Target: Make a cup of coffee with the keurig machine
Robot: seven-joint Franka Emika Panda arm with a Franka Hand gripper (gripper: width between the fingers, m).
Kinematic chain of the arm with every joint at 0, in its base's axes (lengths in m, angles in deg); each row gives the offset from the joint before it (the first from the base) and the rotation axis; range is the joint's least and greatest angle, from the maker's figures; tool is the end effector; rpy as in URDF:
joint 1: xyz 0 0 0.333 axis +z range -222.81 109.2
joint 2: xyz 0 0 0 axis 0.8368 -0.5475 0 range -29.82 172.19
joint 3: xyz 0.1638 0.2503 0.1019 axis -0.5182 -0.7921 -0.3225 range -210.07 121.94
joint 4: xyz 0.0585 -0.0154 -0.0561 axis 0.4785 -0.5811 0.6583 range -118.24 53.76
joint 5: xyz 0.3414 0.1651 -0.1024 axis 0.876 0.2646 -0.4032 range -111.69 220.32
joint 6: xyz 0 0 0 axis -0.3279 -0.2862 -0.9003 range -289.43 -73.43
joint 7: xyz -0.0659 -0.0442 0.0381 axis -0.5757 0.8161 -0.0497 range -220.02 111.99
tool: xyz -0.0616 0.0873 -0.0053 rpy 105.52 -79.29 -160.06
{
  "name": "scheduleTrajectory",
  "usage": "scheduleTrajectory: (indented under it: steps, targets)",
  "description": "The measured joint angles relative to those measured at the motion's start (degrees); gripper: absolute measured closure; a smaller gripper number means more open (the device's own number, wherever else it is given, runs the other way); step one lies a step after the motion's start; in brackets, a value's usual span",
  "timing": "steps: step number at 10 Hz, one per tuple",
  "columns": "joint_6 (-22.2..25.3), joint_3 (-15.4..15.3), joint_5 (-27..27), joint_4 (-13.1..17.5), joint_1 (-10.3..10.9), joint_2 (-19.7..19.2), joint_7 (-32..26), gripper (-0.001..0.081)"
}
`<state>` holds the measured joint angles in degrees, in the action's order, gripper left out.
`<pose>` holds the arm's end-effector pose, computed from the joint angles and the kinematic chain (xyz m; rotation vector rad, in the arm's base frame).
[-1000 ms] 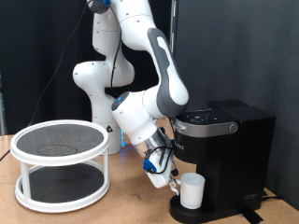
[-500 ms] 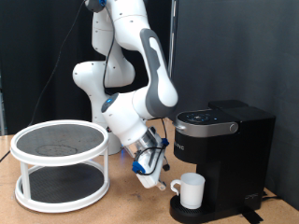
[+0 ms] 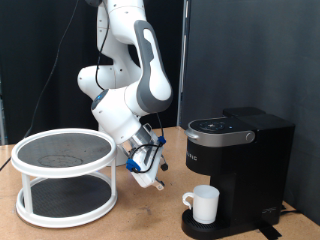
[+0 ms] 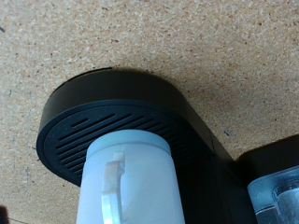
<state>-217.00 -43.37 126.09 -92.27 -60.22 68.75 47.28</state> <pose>0.4105 -0.0343 0.2208 -0.2743 2.6971 0.8078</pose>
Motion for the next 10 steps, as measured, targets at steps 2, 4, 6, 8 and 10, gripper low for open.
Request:
scheduleTrajectory:
  steps: [2,4,6,8,10]
  targets:
    - [1.37,-0.09,-0.14,-0.93,0.03,0.39,0.02,0.0072]
    - [2.88,-0.24,0.00,-3.71,0.15,3.83,-0.09,0.0072]
    - [4.83,-0.15,0.46,-6.31,0.11,8.60,-0.11,0.0072]
    - [6.76,0.28,0.92,-8.09,0.08,13.44,-0.15,0.0072]
    - [9.83,1.10,1.07,-9.24,-0.03,18.24,-0.15,0.0072]
